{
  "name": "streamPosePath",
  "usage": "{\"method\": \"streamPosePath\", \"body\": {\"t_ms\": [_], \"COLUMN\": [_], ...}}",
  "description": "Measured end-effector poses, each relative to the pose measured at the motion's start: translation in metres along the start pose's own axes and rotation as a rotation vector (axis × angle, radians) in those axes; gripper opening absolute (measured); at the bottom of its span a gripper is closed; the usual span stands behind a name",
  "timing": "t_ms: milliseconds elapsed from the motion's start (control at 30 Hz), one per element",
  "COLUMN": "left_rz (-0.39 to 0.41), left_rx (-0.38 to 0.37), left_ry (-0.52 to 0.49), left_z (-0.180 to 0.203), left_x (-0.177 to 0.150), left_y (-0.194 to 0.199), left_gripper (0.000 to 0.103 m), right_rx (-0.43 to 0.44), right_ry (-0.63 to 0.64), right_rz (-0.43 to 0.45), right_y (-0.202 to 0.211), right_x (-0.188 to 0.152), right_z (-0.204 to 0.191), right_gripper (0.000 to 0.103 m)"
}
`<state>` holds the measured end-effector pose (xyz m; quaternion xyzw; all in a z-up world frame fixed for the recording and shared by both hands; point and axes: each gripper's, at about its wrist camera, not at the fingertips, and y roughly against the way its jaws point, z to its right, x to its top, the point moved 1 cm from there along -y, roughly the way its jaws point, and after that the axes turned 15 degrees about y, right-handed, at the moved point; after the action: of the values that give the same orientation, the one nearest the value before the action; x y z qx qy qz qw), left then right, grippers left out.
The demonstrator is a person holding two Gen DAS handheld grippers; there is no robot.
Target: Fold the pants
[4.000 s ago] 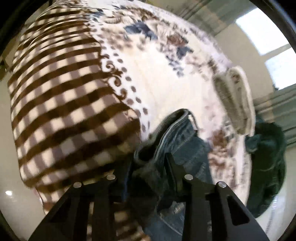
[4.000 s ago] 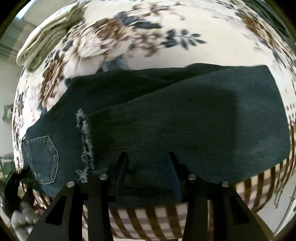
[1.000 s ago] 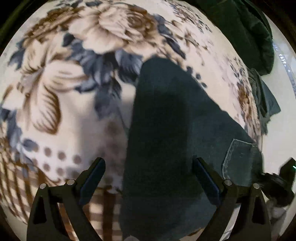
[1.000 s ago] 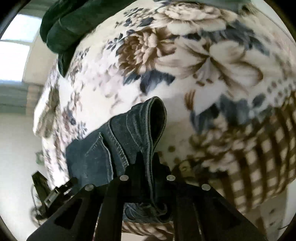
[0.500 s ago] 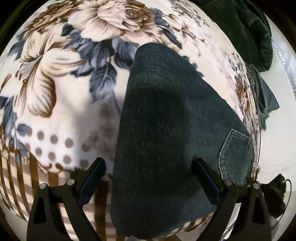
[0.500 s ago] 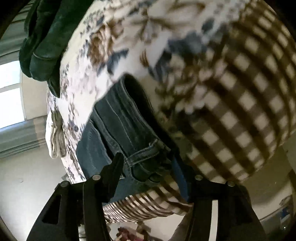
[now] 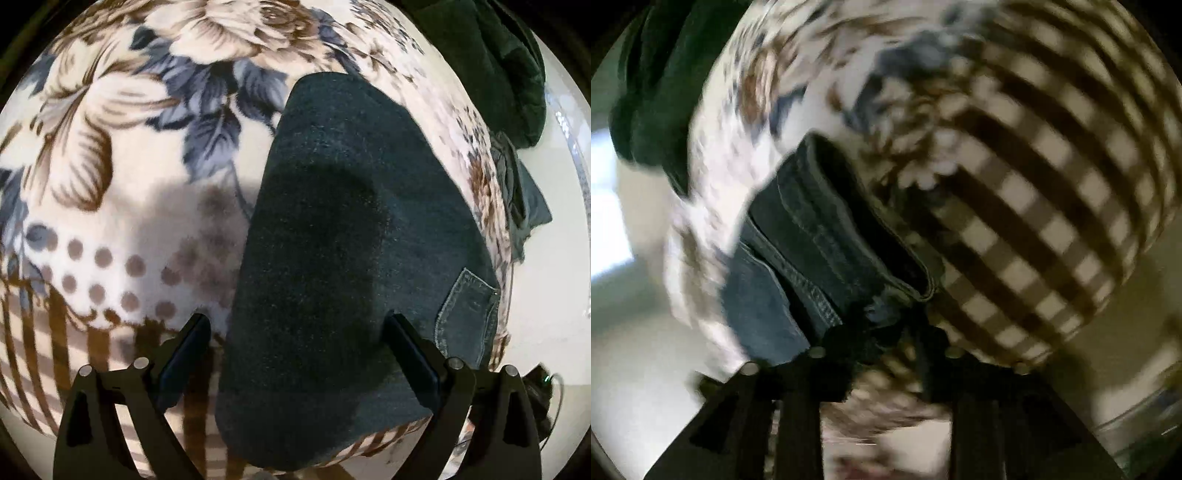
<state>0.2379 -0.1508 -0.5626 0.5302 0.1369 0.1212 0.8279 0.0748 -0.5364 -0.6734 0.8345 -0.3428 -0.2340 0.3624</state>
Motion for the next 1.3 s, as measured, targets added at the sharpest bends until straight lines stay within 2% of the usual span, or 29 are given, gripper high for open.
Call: {"method": "streamPosePath", "body": {"t_ms": [33, 67, 100, 133, 267, 333, 467, 567, 633, 733, 800, 867, 933, 1067, 1100, 1233, 1267, 1300], "left_rz": [-0.003, -0.006, -0.009, -0.015, -0.035, -0.035, -0.038, -0.042, -0.043, -0.045, -0.048, -0.051, -0.052, -0.053, -0.054, -0.038, -0.02, -0.002], "left_rx": [-0.016, -0.03, -0.043, -0.059, -0.106, -0.105, -0.117, -0.128, -0.13, -0.128, -0.13, -0.136, -0.143, -0.146, -0.146, -0.167, -0.171, -0.176], "left_ry": [0.011, 0.018, 0.028, 0.043, 0.072, 0.076, 0.07, 0.062, 0.057, 0.055, 0.057, 0.061, 0.063, 0.065, 0.063, 0.043, 0.035, 0.026], "left_z": [-0.001, -0.002, -0.003, -0.004, 0.0, 0.002, 0.005, 0.006, 0.006, 0.006, 0.006, 0.005, 0.002, 0.003, 0.003, 0.005, 0.005, 0.004], "left_x": [0.002, 0.003, 0.004, 0.006, 0.012, 0.016, 0.018, 0.018, 0.019, 0.02, 0.02, 0.02, 0.02, 0.019, 0.019, 0.019, 0.018, 0.017], "left_y": [-0.001, -0.002, -0.003, -0.006, -0.017, -0.022, -0.022, -0.022, -0.024, -0.025, -0.025, -0.025, -0.026, -0.029, -0.029, -0.027, -0.026, -0.023], "left_gripper": [0.097, 0.097, 0.097, 0.097, 0.097, 0.097, 0.097, 0.097, 0.097, 0.097, 0.097, 0.097, 0.097, 0.097, 0.097, 0.096, 0.085, 0.079], "right_rx": [0.062, 0.085, 0.111, 0.121, 0.211, 0.251, 0.278, 0.365, 0.328, 0.254, 0.267, 0.305, 0.358, 0.291, 0.285, 0.268, 0.262, 0.261], "right_ry": [-0.022, -0.018, -0.004, 0.004, 0.039, 0.072, 0.093, 0.13, 0.182, 0.171, 0.149, 0.133, 0.144, 0.179, 0.166, 0.137, 0.14, 0.142], "right_rz": [0.035, 0.058, 0.068, 0.059, -0.022, -0.046, 0.007, 0.078, 0.061, -0.01, -0.006, 0.008, 0.059, 0.039, 0.027, 0.026, 0.032, 0.041], "right_y": [0.007, 0.011, 0.011, 0.008, -0.032, -0.056, -0.08, -0.073, -0.077, -0.102, -0.111, -0.112, -0.106, -0.122, -0.127, -0.137, -0.139, -0.139], "right_x": [-0.003, -0.006, -0.01, -0.013, -0.015, -0.012, -0.002, 0.001, 0.003, 0.008, 0.012, 0.016, 0.017, 0.021, 0.022, 0.025, 0.023, 0.022], "right_z": [0.005, 0.006, 0.006, 0.007, 0.0, -0.007, -0.023, -0.039, -0.049, -0.047, -0.048, -0.057, -0.07, -0.081, -0.079, -0.079, -0.083, -0.086], "right_gripper": [0.058, 0.062, 0.071, 0.074, 0.074, 0.074, 0.079, 0.079, 0.079, 0.08, 0.082, 0.082, 0.082, 0.081, 0.08, 0.06, 0.057, 0.053]}}
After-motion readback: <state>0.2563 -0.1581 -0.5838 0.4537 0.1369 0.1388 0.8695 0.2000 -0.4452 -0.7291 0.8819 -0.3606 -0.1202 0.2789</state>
